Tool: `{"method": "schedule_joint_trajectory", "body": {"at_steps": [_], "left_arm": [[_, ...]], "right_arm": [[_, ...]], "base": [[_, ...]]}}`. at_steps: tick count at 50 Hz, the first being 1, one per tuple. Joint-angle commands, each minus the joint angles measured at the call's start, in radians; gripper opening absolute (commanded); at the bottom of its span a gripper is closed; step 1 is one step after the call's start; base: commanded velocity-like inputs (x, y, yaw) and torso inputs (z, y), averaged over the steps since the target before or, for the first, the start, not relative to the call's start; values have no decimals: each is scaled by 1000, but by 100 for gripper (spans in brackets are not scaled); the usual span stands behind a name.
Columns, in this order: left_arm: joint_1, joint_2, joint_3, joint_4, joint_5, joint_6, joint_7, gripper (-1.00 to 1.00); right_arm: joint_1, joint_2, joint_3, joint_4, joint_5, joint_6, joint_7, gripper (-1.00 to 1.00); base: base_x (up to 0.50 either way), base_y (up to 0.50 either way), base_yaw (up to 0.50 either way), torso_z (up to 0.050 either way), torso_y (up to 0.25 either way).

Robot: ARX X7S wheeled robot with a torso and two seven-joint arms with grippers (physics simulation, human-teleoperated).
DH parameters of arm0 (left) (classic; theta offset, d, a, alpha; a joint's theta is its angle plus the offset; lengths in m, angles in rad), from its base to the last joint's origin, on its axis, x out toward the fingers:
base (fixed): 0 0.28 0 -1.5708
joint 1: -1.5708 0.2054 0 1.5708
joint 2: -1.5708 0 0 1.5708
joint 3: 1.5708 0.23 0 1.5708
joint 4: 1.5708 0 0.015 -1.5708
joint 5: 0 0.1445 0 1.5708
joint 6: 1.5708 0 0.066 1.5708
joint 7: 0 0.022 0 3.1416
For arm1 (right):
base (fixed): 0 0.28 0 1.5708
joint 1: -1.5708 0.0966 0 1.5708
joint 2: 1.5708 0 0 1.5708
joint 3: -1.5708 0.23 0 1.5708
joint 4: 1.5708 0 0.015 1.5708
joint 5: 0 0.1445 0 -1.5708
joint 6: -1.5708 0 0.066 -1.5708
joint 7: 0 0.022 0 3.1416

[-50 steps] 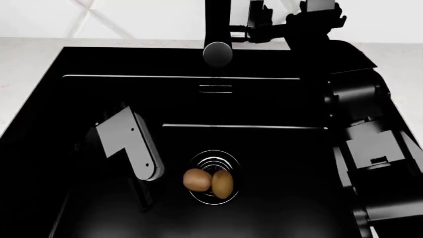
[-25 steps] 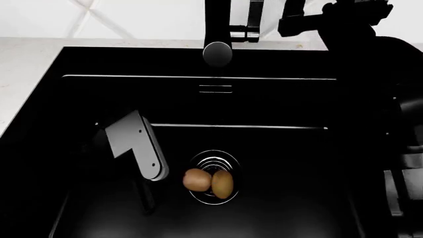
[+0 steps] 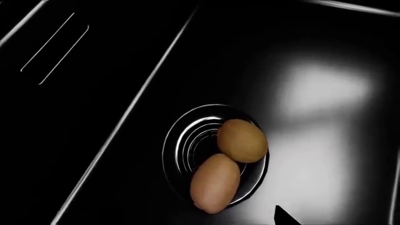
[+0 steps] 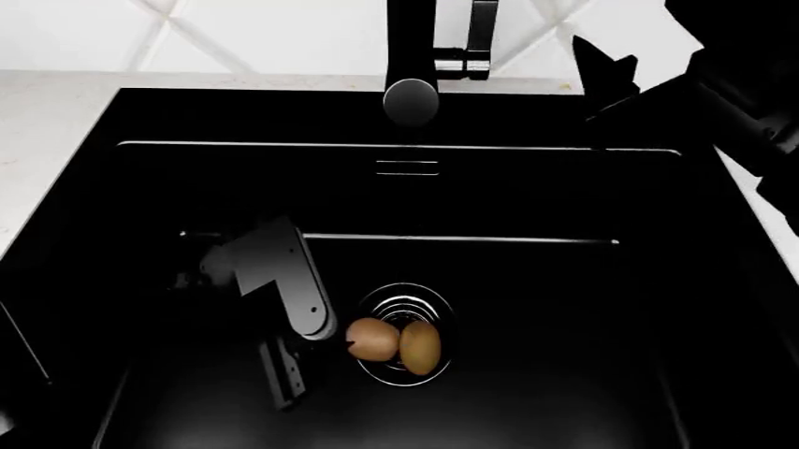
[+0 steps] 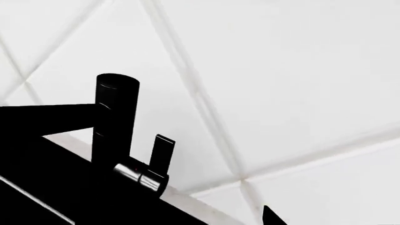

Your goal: Pick up the fruits and vegetables and place them in the sink. Turn on the sink faucet to wash them. Then turn the sink off and put them in the tray.

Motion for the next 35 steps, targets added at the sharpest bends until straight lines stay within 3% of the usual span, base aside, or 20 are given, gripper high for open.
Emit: {"method": "schedule_joint_trajectory", "body": {"at_steps": [1, 7, 18, 35], "left_arm": [[-11, 6, 5, 2, -5, -14, 0, 100], [-24, 14, 51, -1, 15, -5, 58, 100], [-73, 46, 218, -22, 210, 119, 179, 100], [-119, 183, 325, -291, 359, 253, 281, 100]], "right_arm": [[-28, 97, 26, -139, 91, 73, -7, 100], [-35, 90, -28, -140, 55, 69, -59, 100], [-8, 93, -61, -125, 39, 75, -116, 100], [-1, 83, -62, -117, 39, 62, -129, 100]], "base": [[0, 0, 0, 0, 0], [0, 0, 0, 0, 0], [0, 0, 0, 0, 0], [0, 0, 0, 0, 0]]}}
